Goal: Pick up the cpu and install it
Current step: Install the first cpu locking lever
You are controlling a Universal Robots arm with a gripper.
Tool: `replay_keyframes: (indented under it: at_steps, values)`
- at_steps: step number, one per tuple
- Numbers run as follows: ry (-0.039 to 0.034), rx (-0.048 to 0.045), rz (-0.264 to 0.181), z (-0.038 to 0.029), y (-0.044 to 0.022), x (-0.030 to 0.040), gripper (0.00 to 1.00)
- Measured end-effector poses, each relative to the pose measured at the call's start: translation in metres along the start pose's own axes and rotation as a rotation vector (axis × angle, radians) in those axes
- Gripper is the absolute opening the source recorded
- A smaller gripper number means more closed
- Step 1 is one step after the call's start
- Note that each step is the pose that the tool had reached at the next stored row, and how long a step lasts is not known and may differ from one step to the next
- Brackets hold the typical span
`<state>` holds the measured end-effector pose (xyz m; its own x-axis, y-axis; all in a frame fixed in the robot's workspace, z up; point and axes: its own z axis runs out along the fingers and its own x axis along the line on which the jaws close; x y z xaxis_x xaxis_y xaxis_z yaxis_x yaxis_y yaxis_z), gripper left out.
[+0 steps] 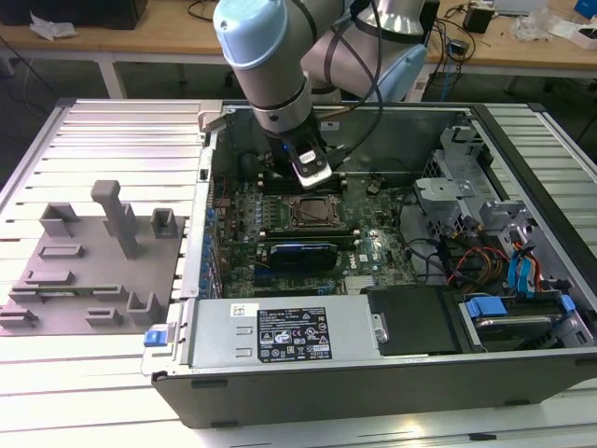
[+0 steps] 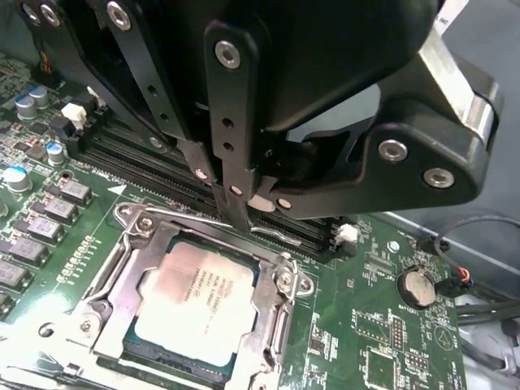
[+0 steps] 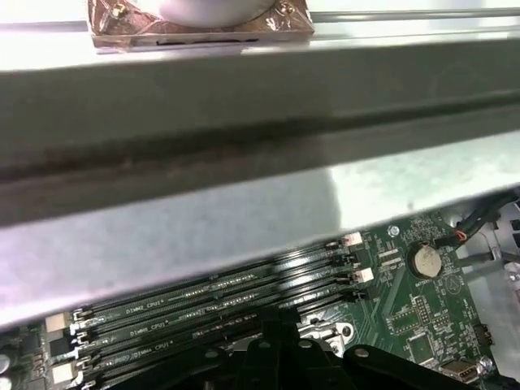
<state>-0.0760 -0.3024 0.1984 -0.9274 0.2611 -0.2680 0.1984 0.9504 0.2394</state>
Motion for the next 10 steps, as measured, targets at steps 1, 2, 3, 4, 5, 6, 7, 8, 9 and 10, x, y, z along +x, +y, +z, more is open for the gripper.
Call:
replay_keyframes:
  at_steps: [1, 2, 3, 4, 5, 6, 7, 8, 9, 10]
  values:
    - [-0.0018, -0.0001, 0.000, 0.0005, -0.0003, 0.0001, 0.11]
    - [-0.0041, 0.0000, -0.001, 0.0011, -0.0008, 0.0003, 0.11]
    - [-0.0070, 0.0003, -0.002, 0.0019, -0.0016, 0.0004, 0.11]
    - [-0.0100, 0.0015, -0.003, 0.0025, -0.0024, 0.0004, 0.11]
    - [-0.0118, 0.0018, -0.003, 0.0029, -0.0030, 0.0004, 0.11]
    - [-0.0131, 0.0019, -0.004, 0.0032, -0.0033, 0.0004, 0.11]
    - [-0.0149, 0.0021, -0.004, 0.0037, -0.0039, 0.0006, 0.11]
    - [-0.0163, 0.0024, -0.005, 0.0041, -0.0042, 0.0006, 0.11]
    - [-0.0183, 0.0027, -0.005, 0.0047, -0.0045, 0.0007, 0.11]
    - [-0.0195, 0.0029, -0.006, 0.0049, -0.0048, 0.0008, 0.11]
